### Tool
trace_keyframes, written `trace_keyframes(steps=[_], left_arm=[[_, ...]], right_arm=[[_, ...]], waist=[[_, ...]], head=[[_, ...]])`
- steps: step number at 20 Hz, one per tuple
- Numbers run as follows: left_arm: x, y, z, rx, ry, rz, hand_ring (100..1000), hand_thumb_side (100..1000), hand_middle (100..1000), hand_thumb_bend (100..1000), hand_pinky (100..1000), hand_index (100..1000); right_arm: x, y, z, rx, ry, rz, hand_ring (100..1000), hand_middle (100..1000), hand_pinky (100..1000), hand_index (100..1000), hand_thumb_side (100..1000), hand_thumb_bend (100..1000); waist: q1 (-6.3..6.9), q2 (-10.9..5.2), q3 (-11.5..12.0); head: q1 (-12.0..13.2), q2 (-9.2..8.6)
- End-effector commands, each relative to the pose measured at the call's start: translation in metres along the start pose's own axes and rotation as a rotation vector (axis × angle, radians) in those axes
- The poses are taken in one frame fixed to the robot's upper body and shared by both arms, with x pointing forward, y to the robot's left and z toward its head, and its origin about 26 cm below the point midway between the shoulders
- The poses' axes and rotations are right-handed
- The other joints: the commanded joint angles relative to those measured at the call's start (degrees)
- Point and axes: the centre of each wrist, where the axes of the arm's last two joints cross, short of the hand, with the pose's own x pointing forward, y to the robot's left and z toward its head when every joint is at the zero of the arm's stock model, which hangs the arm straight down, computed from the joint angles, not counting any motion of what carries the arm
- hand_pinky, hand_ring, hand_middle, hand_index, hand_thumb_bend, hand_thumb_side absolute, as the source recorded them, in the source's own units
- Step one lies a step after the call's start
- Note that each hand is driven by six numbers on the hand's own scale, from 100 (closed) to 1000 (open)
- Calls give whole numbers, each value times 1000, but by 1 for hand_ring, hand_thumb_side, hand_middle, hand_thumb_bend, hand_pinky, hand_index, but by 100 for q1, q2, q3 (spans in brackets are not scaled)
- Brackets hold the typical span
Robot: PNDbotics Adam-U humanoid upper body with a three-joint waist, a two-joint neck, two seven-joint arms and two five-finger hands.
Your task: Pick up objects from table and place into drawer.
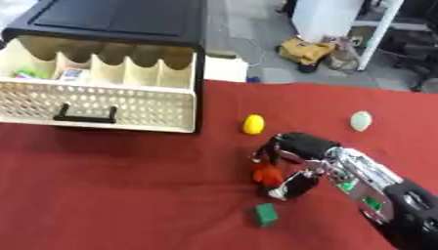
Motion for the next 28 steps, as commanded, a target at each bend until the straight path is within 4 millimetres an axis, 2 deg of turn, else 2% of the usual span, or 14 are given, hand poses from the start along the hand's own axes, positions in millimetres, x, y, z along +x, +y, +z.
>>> trace_keyframes(steps=[1,9,17,20,23,25,26,28], left_arm=[[5,5,-4,5,-19,-10,506,1000,538,105,553,839],[5,5,-3,8,-16,-5,507,1000,538,103,553,839],[4,4,-3,9,-16,-2,506,1000,538,103,553,839],[4,4,-3,10,-17,-2,506,1000,538,102,553,839],[4,4,-3,9,-17,-2,506,1000,537,102,553,839],[4,4,-3,9,-17,-1,506,1000,538,102,553,839],[4,4,-3,9,-17,-1,506,1000,538,102,553,839],[4,3,-3,8,-15,-1,506,1000,537,102,553,839]], right_arm=[[-5,-16,8,-15,1,18,627,489,643,790,411,328],[2,-33,11,-42,-26,33,625,490,640,780,478,100],[-1,-28,11,-34,-10,80,630,506,634,767,538,100],[-3,-24,11,-26,-6,90,633,509,633,766,523,100],[-4,-20,10,-12,-4,95,641,521,638,777,462,100],[-4,-19,9,-3,-4,99,657,545,643,794,417,236],[-5,-19,9,-1,1,102,667,552,644,796,428,306],[-6,-21,9,-8,24,115,678,546,644,796,457,378]], waist=[[48,-123,-29],[82,-169,-70],[95,-160,-66],[98,-145,-67],[97,-135,-65],[96,-135,-60],[96,-137,-57],[96,-140,-51]], head=[[5,-25],[-49,-19],[-96,-33],[-101,-20],[-106,-8],[-106,-4],[-107,-5],[-113,-9]])
